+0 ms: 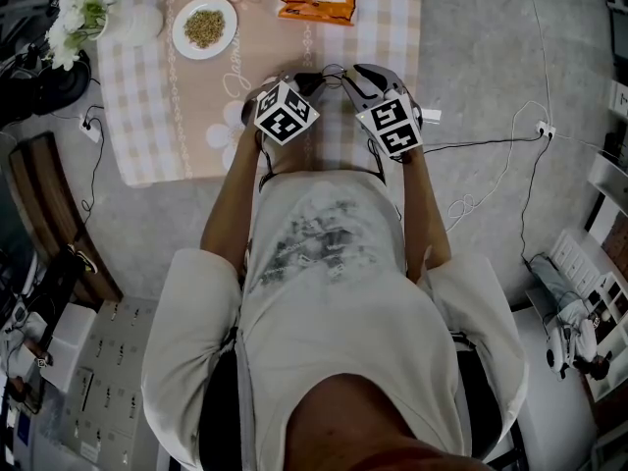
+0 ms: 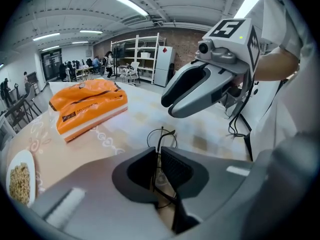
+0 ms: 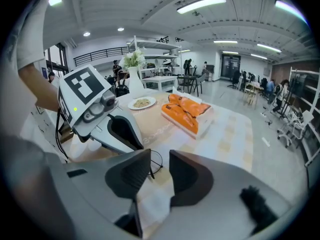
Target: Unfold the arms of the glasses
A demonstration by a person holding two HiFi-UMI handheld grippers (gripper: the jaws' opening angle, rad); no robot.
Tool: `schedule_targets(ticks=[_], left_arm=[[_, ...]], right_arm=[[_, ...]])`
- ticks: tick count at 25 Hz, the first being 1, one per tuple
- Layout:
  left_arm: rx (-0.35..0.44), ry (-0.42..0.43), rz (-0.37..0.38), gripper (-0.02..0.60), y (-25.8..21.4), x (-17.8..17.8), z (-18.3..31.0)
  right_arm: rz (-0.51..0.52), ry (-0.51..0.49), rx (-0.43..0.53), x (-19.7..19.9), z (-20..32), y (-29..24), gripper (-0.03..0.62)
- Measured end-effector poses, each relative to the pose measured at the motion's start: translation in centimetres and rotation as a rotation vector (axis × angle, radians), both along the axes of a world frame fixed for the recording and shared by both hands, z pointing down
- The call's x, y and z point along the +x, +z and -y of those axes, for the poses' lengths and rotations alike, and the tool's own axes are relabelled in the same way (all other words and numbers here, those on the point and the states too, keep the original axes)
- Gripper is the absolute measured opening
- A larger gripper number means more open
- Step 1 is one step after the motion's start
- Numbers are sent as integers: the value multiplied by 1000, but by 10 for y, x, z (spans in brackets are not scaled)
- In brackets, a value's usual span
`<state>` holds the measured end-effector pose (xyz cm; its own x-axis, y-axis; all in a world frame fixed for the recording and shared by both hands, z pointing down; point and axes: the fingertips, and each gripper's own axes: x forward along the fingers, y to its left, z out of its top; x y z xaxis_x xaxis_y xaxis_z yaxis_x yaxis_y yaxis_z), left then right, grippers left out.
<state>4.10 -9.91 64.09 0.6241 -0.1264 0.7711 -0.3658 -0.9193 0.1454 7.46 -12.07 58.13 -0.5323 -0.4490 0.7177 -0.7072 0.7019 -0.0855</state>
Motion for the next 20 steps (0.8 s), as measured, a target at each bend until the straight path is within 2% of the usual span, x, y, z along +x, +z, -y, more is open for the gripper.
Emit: schedule_targets(ticks=[8, 13, 20], left_arm=[[-5, 1, -12, 18, 0, -1, 0], [-14, 13, -31, 15, -2, 0, -3], [-18, 21, -41, 15, -2, 0, -4]], right_arm=[[1, -13, -19, -1, 4, 7, 120], [9, -29, -27, -4, 8, 12, 21], [-17, -103, -59, -13, 6, 25, 17]])
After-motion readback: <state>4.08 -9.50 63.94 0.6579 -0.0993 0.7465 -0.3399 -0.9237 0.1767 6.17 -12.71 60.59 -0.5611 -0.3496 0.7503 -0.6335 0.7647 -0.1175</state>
